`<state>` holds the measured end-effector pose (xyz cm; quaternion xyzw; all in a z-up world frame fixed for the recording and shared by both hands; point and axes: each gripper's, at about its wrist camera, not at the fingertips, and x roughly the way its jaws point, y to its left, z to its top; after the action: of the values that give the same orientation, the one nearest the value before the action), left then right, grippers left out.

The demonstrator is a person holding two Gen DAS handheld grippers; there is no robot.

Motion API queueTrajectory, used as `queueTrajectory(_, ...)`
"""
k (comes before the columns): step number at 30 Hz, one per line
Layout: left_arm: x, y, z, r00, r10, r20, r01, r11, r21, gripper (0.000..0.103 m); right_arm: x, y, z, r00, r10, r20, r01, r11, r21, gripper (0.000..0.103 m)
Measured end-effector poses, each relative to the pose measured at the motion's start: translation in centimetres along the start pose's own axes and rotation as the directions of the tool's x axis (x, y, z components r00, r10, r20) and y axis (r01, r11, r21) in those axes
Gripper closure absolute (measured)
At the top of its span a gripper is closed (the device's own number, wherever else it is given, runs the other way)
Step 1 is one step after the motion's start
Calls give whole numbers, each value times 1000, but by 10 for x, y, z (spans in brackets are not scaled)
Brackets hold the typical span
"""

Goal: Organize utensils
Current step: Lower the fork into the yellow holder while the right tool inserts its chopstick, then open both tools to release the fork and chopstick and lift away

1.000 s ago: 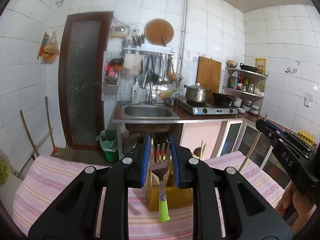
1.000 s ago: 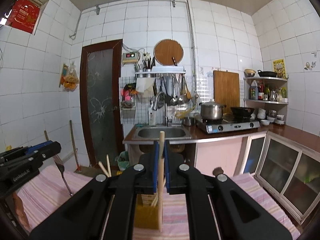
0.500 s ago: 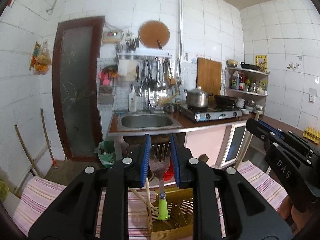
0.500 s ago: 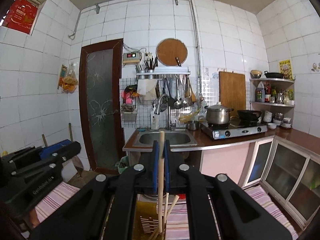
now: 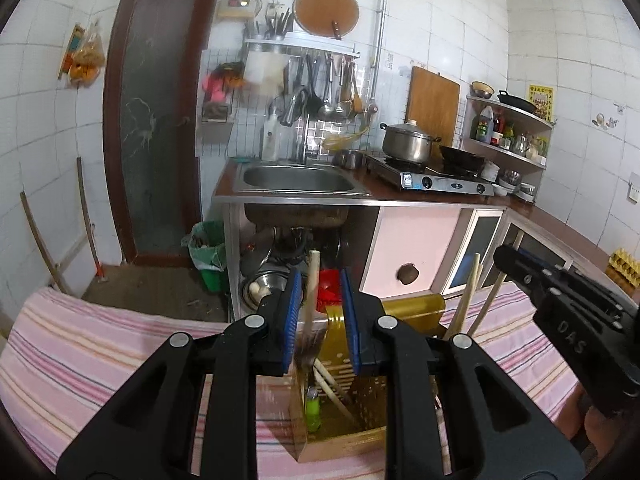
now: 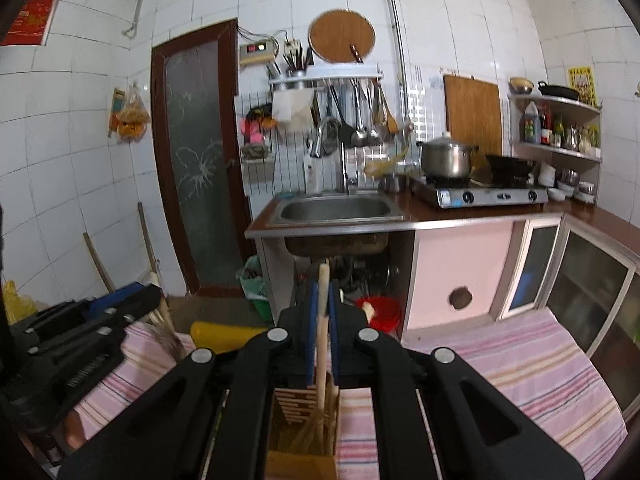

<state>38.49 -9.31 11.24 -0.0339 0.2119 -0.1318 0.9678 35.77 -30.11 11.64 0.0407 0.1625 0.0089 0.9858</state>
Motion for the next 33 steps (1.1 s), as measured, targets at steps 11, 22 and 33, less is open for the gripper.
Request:
queueTrajectory(11,-99,25,15,998,17,60,-14,999,-52,5,-67,-30,12,990,-140,-26,139,990,-33,28)
queueTrajectory(22,-156,44,-40,999,41,-21,-42,997,-68,5,-150,-37,-36,979,-202,-42,199,978,-62,14)
queueTrajectory(33,-171,58,-131,989,68,-131,-80,993,-88,5,-167,-31,-126,963,-204,-178,195,979,-66,14)
